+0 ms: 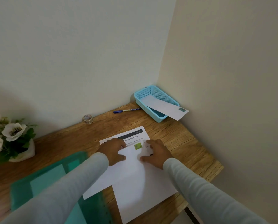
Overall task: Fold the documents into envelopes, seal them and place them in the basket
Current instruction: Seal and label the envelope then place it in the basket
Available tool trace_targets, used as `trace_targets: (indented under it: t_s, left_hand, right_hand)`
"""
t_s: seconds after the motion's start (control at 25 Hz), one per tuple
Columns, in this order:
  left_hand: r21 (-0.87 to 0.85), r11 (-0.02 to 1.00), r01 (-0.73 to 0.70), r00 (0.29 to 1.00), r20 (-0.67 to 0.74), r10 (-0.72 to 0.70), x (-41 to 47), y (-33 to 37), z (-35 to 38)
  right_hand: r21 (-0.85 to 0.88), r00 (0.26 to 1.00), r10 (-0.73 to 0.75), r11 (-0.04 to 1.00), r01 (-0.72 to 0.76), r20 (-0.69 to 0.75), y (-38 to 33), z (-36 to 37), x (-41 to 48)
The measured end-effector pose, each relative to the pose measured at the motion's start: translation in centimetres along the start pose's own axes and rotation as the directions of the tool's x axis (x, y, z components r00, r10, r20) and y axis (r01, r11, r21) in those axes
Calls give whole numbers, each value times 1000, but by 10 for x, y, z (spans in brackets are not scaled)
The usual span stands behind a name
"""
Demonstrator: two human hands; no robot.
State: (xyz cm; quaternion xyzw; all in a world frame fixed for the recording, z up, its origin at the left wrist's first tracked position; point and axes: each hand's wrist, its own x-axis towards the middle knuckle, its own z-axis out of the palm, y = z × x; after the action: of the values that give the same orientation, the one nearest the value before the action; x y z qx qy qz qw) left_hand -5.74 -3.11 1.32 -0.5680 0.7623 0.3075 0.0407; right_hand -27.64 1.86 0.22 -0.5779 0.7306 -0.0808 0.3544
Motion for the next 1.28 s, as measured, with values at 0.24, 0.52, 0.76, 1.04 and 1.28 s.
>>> trace_targets:
  t_s: [0.24, 0.52, 0.76, 1.04, 1.28]
  left_hand:
    - [-250, 959, -132, 990, -77, 116, -12, 4, -21]
    - [-314, 938, -147, 987, -107, 119, -15, -13, -58]
    - [-594, 802, -61, 986, -162, -45, -5, -14, -67]
    - [-839, 541, 57, 994, -4, -111, 27, 20, -58]
    - [-830, 558, -2, 963, -151, -222, 55, 58, -61]
  right_hand:
    - [413, 1000, -14, 910, 23, -24, -2, -21, -1]
    - [539, 989, -15, 837, 94, -150, 5, -73, -18]
    - [676, 975, 32, 725, 129, -221, 34, -114, -35]
    - [790, 937, 133, 583, 188, -322, 71, -132, -51]
    - [849, 899, 267, 495, 182, -348, 91, -134, -48]
